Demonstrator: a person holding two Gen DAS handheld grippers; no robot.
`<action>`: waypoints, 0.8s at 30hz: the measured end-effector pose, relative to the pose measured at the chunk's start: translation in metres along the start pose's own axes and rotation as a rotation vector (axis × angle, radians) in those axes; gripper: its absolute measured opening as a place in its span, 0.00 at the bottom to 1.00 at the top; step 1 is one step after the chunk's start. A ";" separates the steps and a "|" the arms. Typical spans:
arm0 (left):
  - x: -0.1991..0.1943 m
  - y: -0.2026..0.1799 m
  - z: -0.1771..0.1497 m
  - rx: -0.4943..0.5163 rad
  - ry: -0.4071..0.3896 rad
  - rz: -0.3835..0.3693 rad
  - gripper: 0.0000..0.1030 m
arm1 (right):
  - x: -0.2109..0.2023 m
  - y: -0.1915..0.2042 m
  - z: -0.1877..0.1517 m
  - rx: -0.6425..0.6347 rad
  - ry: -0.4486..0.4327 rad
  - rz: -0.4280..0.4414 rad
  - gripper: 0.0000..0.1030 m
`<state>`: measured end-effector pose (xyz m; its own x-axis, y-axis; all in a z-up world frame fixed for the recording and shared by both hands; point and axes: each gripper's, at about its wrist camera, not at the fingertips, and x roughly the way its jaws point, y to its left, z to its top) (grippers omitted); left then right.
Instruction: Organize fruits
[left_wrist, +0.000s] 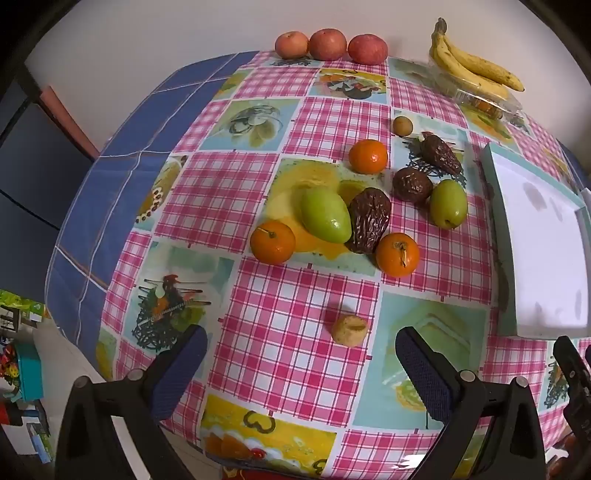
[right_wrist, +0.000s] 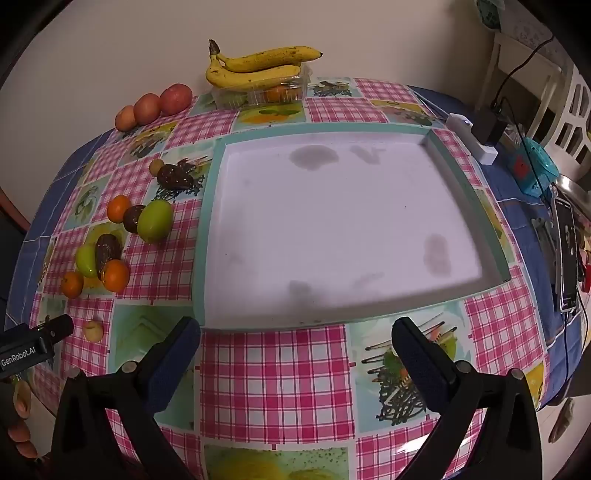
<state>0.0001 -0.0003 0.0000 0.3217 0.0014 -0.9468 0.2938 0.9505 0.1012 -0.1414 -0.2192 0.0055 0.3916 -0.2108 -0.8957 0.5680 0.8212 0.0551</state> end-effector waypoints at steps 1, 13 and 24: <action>-0.002 -0.001 0.001 -0.001 -0.001 0.000 1.00 | 0.000 0.000 0.000 0.000 0.006 0.001 1.00; -0.003 0.001 0.001 -0.015 -0.005 -0.005 1.00 | -0.001 -0.002 0.000 0.004 0.009 0.002 1.00; -0.003 0.002 0.001 -0.024 -0.008 -0.002 1.00 | 0.001 0.001 0.001 0.004 0.013 0.003 1.00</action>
<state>0.0008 0.0017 0.0036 0.3284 -0.0029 -0.9446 0.2730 0.9576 0.0919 -0.1399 -0.2192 0.0046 0.3840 -0.2013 -0.9011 0.5697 0.8197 0.0597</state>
